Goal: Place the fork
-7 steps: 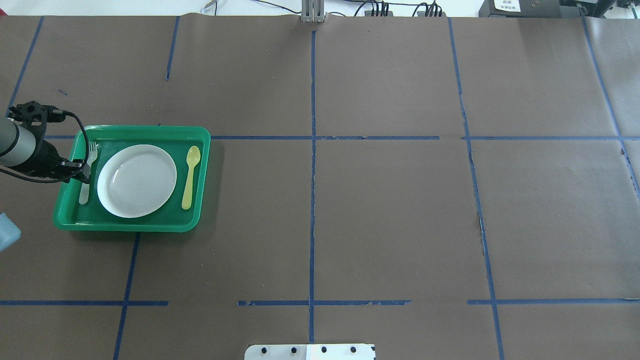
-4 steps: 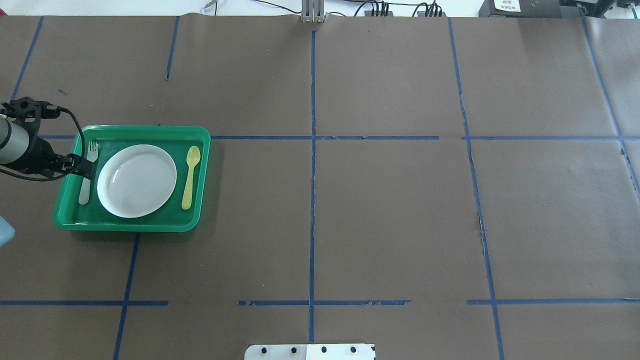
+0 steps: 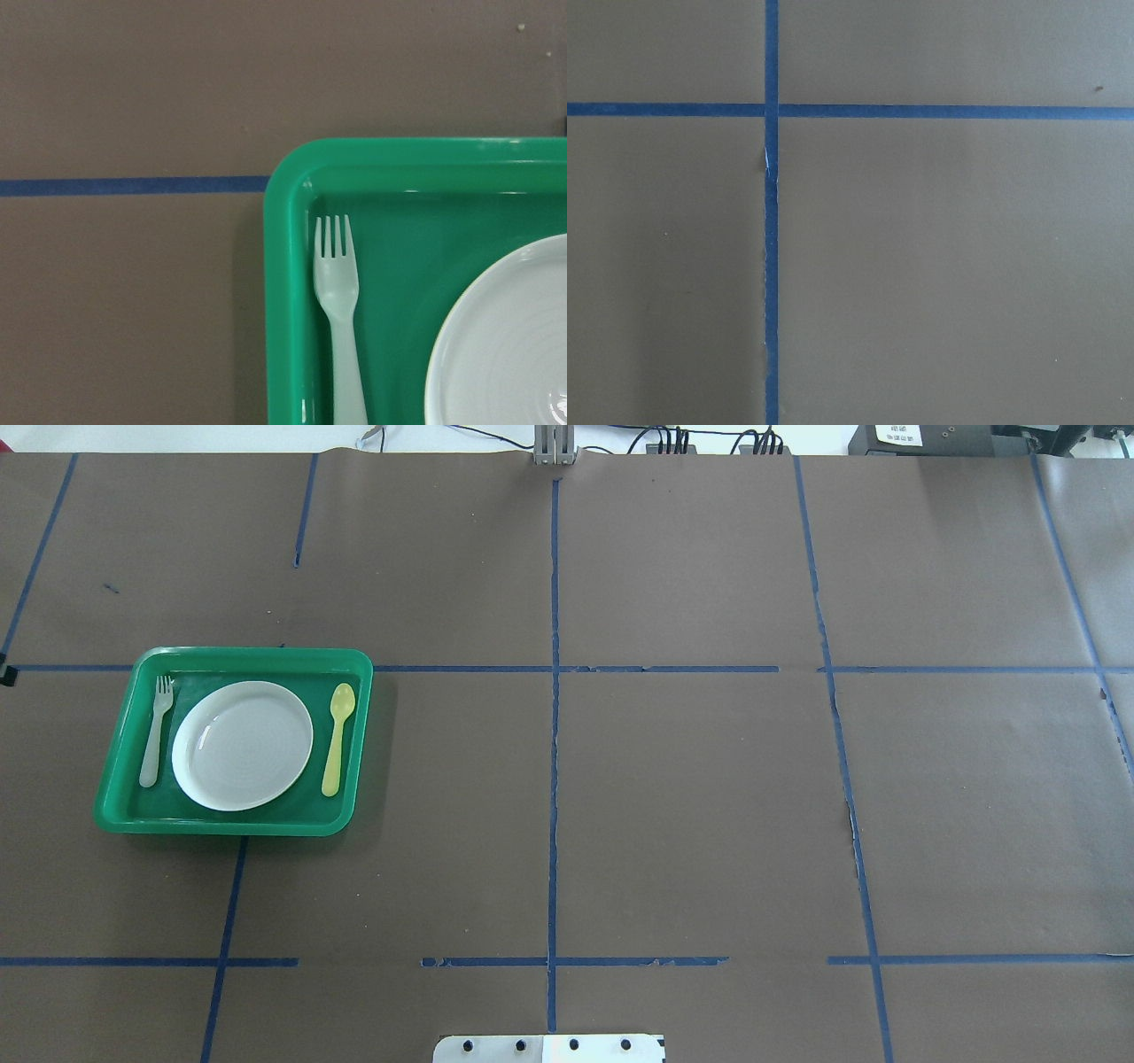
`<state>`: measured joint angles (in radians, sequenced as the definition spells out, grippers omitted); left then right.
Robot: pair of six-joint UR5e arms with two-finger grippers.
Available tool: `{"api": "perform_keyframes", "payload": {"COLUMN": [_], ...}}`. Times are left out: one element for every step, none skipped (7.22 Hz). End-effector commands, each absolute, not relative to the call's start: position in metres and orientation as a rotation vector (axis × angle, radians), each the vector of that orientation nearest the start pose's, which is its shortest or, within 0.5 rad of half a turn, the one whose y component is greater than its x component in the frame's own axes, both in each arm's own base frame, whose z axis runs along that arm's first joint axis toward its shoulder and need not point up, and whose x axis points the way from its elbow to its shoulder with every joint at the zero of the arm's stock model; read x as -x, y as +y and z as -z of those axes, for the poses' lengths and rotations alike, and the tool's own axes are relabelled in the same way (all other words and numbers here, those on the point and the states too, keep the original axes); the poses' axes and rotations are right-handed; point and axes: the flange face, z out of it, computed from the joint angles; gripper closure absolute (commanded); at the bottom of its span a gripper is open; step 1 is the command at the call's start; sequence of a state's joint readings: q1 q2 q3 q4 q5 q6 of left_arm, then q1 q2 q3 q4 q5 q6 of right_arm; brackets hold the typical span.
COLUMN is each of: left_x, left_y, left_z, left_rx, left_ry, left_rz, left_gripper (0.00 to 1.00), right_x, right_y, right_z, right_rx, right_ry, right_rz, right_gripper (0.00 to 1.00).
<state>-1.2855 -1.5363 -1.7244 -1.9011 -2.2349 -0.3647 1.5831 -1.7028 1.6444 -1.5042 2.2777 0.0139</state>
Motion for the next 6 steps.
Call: {"api": "perform_keyframes", "payload": {"left_x": [0.036, 0.057, 0.064, 0.062, 0.063, 0.062], "left_y": [-0.489, -0.479, -0.463, -0.457, -0.456, -0.456], "left_z": [-0.599, -0.613, -0.622, -0.623, -0.627, -0.630], "left_rx": [-0.189, -0.167, -0.147, -0.140, -0.134, -0.130], "left_ry": [0.683, 0.691, 0.714, 0.737, 0.732, 0.731], "left_rz": [-0.098, -0.054, -0.031, -0.030, -0.028, -0.028], "left_gripper": [0.00, 0.00, 0.00, 0.00, 0.00, 0.00], "right_x": [-0.074, -0.074, -0.074, -0.074, -0.074, -0.074], "right_y": [-0.435, -0.435, -0.435, -0.435, -0.435, -0.435], "right_z": [-0.682, -0.682, -0.682, -0.682, -0.682, -0.682], "right_rx": [-0.007, -0.007, -0.008, -0.007, -0.007, -0.007], "right_ry": [-0.707, -0.707, -0.706, -0.706, -0.706, -0.707], "right_rz": [-0.022, -0.022, -0.022, -0.022, -0.022, -0.022], "right_gripper": [0.00, 0.00, 0.00, 0.00, 0.00, 0.00]}}
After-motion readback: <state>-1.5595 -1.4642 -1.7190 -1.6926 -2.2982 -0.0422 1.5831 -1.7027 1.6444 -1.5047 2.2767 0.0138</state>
